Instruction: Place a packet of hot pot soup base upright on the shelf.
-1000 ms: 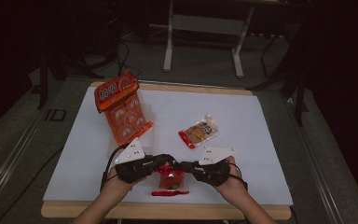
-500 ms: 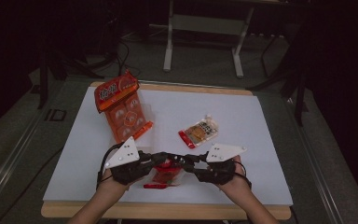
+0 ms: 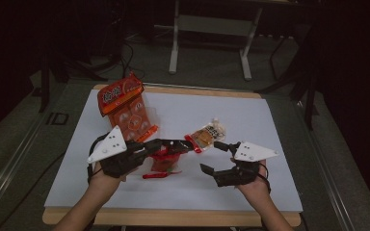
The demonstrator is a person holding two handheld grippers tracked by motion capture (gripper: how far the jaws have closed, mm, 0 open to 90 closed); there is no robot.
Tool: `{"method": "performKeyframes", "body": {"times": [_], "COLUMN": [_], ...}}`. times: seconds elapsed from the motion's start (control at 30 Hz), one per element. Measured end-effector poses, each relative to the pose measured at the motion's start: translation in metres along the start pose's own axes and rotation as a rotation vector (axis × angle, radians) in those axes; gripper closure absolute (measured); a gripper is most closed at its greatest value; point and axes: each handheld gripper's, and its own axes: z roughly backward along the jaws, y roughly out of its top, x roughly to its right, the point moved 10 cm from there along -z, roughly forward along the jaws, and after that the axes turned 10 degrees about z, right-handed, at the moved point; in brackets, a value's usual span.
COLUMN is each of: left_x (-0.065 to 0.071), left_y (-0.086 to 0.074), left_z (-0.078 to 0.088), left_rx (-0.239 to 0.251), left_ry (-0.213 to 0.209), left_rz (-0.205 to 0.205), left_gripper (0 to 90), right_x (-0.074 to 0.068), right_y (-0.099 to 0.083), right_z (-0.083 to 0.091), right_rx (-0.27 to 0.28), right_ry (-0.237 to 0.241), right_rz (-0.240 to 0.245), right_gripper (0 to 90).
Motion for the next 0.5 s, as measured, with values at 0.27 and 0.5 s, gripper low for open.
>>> {"method": "performKeyframes", "body": {"times": [0.27, 0.5], "left_x": [-0.031, -0.057], "left_y": [0.01, 0.01], "left_z": [0.012, 0.018], "left_rx": [0.029, 0.066], "left_ry": [0.062, 0.085], "left_rz": [-0.017, -0.033], "left_gripper": [87.9, 87.8], "right_x": [0.01, 0.014], "right_y": [-0.012, -0.019], "right_z": [0.007, 0.007], "right_rx": [-0.015, -0.019], "right_ry": [-0.007, -0.017], "right_rz": [-0.039, -0.055], "right_gripper": [14.0, 14.3]}}
